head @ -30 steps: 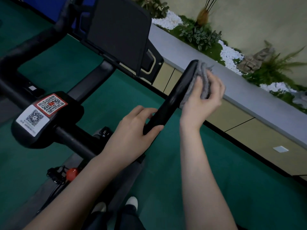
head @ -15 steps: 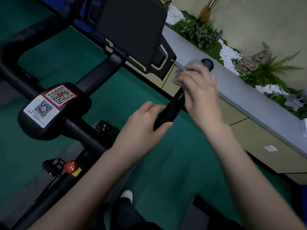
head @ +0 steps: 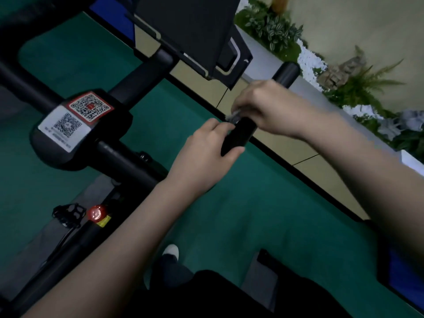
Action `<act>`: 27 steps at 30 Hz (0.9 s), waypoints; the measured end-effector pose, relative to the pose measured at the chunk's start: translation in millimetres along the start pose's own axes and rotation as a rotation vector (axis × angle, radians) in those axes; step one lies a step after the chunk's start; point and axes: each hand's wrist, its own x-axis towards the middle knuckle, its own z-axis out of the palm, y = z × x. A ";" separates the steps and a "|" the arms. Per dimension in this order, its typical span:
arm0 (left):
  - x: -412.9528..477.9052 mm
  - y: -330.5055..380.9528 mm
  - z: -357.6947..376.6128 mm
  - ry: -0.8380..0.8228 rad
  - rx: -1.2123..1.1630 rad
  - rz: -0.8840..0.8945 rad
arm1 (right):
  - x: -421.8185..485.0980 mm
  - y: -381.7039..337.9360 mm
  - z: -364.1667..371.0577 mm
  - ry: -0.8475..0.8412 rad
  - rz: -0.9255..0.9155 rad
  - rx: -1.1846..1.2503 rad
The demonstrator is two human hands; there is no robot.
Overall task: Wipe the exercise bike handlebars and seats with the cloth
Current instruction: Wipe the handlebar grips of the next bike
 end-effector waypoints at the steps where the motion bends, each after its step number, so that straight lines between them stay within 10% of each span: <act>1: 0.1 -1.1 -0.1 0.004 -0.004 -0.001 | 3.5 4.9 -3.9 -0.010 0.032 -0.035; 15: -0.4 -4.6 1.6 0.029 -0.034 0.026 | 38.5 22.4 -47.7 -0.395 0.150 -0.169; 27: -0.4 -8.7 3.5 0.037 -0.053 0.017 | 38.6 48.7 -61.2 -0.379 0.168 -0.031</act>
